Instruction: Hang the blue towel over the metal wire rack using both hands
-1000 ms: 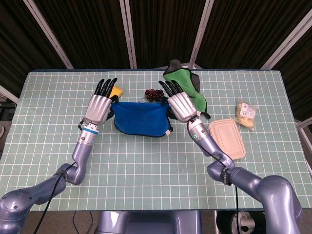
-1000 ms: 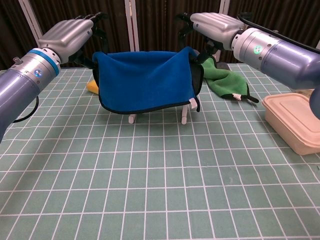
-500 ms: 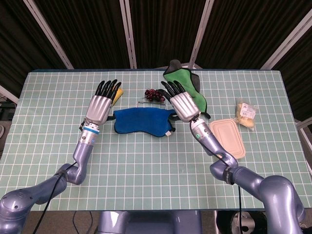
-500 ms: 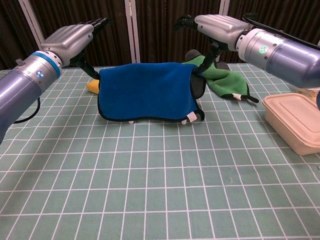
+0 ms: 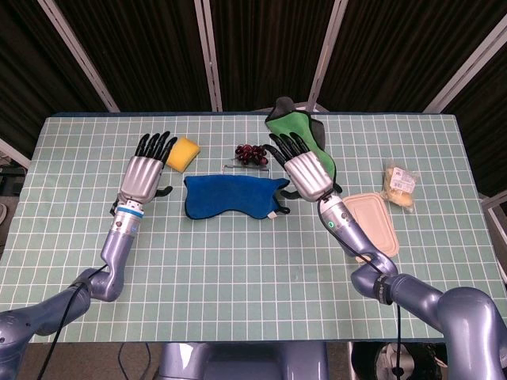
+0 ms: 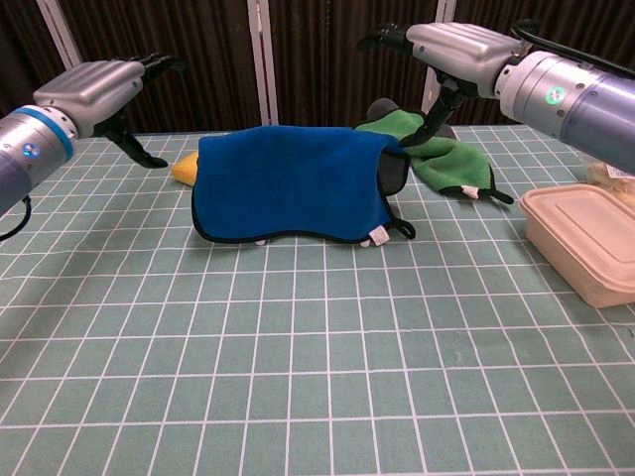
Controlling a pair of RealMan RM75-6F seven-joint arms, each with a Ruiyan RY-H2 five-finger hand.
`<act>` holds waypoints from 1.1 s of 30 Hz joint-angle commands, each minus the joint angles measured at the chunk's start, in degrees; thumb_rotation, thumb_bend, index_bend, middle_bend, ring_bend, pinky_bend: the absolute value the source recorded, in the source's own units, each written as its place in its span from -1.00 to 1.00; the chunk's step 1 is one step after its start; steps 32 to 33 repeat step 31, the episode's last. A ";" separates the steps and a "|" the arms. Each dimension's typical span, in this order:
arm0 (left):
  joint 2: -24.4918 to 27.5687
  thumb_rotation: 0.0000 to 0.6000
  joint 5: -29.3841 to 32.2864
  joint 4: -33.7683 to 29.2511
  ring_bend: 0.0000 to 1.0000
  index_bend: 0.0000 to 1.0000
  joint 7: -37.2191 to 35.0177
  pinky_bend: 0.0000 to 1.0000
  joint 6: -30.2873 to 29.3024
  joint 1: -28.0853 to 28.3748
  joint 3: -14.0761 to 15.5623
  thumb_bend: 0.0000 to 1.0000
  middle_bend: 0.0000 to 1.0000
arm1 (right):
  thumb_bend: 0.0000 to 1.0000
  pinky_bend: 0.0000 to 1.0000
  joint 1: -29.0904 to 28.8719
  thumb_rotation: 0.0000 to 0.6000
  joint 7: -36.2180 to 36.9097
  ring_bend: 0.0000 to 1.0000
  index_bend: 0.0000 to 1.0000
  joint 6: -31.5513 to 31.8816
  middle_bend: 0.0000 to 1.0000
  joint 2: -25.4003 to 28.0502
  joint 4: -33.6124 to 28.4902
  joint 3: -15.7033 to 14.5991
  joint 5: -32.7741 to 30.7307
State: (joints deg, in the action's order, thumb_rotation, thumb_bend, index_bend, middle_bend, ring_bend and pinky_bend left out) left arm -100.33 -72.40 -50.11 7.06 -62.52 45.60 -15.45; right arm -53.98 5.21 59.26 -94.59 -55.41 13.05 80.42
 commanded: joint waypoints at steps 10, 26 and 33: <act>10.81 1.00 -1.33 -13.20 -1.00 -1.00 -0.91 -1.00 -7.84 -9.80 3.33 -1.00 -1.00 | -1.00 -1.00 8.94 1.00 -1.92 -1.00 -0.86 10.77 -1.00 9.95 -12.42 -4.46 5.16; 24.98 1.00 -5.34 -42.47 -1.00 -1.00 11.91 -1.00 -28.34 -28.82 11.98 -1.00 -1.00 | -1.00 -1.00 30.62 1.00 -11.73 -1.00 -0.99 29.23 -1.00 21.84 -29.02 -12.30 5.14; 24.55 1.00 -8.13 -43.03 -1.00 -1.00 11.64 -1.00 -30.42 -31.31 13.58 -1.00 -1.00 | -1.00 -1.00 35.02 1.00 -11.22 -1.00 -0.98 32.02 -1.00 22.26 -28.69 -12.98 4.80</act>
